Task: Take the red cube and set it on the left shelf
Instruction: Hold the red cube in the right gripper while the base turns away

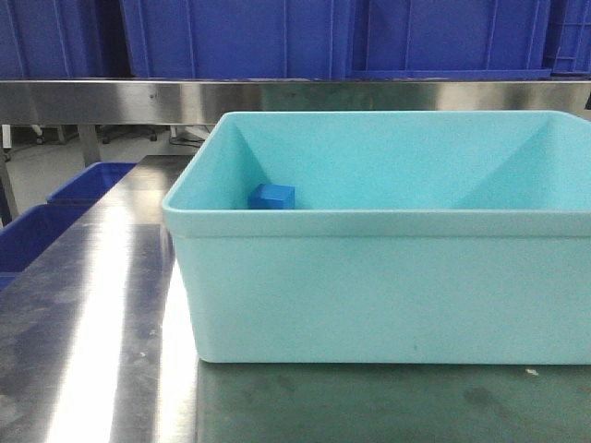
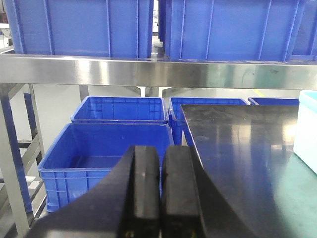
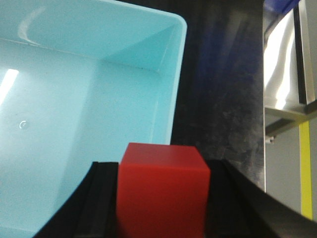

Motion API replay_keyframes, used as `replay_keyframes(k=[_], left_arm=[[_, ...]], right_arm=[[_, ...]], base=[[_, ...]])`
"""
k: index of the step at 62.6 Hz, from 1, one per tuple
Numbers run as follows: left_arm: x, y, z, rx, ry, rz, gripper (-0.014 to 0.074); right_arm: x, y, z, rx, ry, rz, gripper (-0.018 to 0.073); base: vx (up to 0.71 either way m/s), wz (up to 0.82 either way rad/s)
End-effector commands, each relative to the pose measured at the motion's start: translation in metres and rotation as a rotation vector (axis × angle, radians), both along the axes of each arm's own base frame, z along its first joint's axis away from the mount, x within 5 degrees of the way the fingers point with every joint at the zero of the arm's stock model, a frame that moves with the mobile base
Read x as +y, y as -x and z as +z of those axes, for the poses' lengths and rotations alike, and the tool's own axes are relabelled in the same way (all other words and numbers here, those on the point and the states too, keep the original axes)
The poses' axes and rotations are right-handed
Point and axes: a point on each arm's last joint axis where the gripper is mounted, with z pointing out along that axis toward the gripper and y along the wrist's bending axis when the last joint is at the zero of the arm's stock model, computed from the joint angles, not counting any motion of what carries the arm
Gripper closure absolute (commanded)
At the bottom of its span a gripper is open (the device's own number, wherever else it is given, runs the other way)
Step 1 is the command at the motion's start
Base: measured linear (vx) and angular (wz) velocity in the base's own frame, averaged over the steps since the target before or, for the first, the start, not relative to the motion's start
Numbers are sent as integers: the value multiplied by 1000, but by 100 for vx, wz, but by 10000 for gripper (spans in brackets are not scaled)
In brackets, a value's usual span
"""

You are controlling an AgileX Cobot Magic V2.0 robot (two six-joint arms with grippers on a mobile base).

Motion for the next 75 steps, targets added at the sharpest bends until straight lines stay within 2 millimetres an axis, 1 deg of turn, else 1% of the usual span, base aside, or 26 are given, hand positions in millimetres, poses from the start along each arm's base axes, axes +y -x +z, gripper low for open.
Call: replay_keyframes(k=[1, 10, 17, 24, 30, 35, 63, 75], left_arm=[[1, 0, 1, -75, 16, 5, 495], [1, 0, 1, -75, 16, 5, 495], [1, 0, 1, -75, 16, 5, 495], [1, 0, 1, -75, 16, 5, 495], [1, 0, 1, -75, 16, 5, 496], [1, 0, 1, -75, 16, 5, 495], [1, 0, 1, -75, 16, 5, 495], [1, 0, 1, -75, 16, 5, 495]], right_arm=[[-7, 18, 12, -191, -18, 45, 430], [-16, 51, 2, -341, -70, 87, 430], [-22, 69, -8, -418, -96, 106, 430], [-27, 87, -13, -498, -122, 116, 431], [-32, 98, -10, -554, -139, 115, 432], [-34, 103, -8, -577, -143, 114, 432], [-34, 103, -9, -566, -139, 110, 432], [-34, 103, -9, -566, -139, 110, 432]], base=[[0, 0], [0, 0], [0, 0], [0, 0], [0, 0], [0, 0], [0, 0], [-4, 26]])
